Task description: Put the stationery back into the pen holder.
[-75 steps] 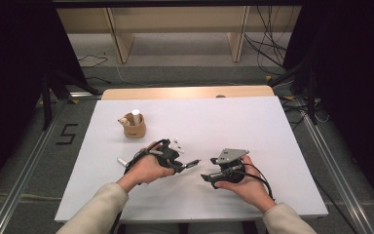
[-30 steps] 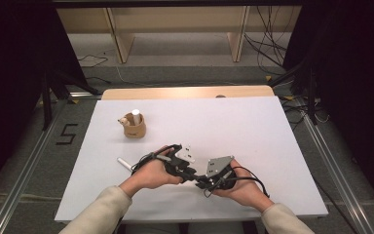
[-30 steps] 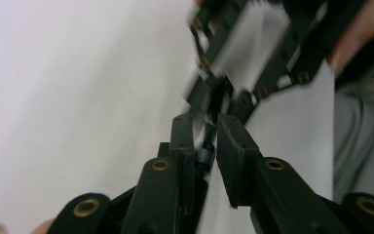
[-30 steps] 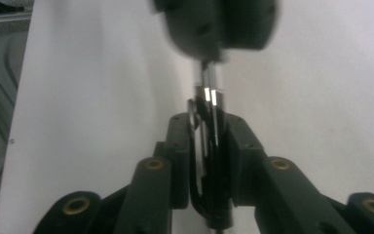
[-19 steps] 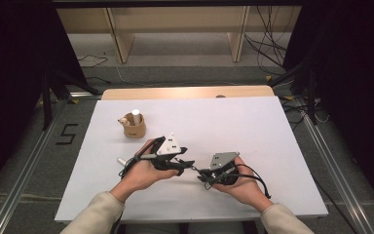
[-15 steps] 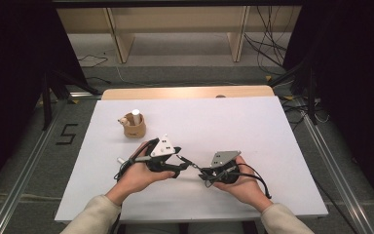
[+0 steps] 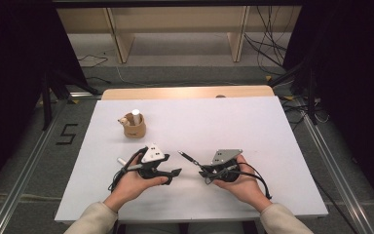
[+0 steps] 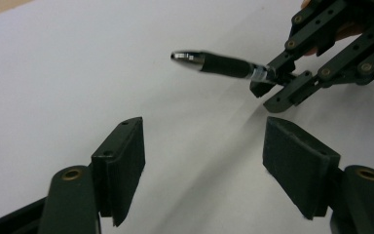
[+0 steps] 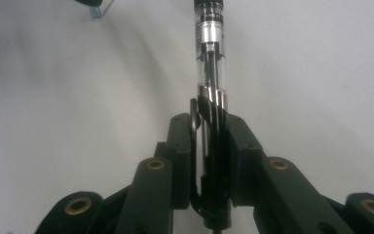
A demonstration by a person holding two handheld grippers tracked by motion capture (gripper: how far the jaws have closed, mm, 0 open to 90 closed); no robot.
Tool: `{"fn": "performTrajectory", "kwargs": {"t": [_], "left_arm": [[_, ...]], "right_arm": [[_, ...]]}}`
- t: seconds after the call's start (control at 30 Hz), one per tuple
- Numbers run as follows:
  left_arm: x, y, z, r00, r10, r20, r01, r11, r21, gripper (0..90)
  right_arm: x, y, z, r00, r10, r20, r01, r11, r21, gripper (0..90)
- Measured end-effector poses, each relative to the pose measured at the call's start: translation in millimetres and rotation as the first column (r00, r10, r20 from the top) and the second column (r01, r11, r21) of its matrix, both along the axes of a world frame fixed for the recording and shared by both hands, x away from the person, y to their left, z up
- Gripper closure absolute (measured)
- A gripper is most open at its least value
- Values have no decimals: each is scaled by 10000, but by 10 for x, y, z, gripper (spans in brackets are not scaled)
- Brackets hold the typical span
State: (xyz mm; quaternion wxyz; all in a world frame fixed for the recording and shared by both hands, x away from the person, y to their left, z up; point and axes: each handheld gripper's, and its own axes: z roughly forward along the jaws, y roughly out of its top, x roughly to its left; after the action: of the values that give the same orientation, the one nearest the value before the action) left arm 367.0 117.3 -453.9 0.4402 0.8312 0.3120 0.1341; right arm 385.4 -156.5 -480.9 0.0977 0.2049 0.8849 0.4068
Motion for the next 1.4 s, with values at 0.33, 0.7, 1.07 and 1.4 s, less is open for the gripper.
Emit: {"fn": "performTrajectory", "kwargs": {"t": [0.33, 0.7, 1.07, 1.4], "left_arm": [[12, -63, -32, 9994, 346, 70, -341, 9978, -576, 311], [69, -279, -47, 9976, 667, -197, -692, 9788, -1925, 314], [129, -403, -81, 9928, 1034, -613, -1156, 9604, -2535, 369], [132, -436, -93, 9882, 1262, -868, -1476, 9354, -3213, 520]], "right_arm": [[6, 14, -18, 9999, -143, 11, 143, 9997, 173, 753], [8, 38, -19, 9997, -204, 102, 201, 9994, 283, 753], [4, 44, -13, 9996, -266, 95, 263, 9990, 361, 753], [3, 46, -10, 9996, -252, 147, 246, 9989, 386, 753]]}}
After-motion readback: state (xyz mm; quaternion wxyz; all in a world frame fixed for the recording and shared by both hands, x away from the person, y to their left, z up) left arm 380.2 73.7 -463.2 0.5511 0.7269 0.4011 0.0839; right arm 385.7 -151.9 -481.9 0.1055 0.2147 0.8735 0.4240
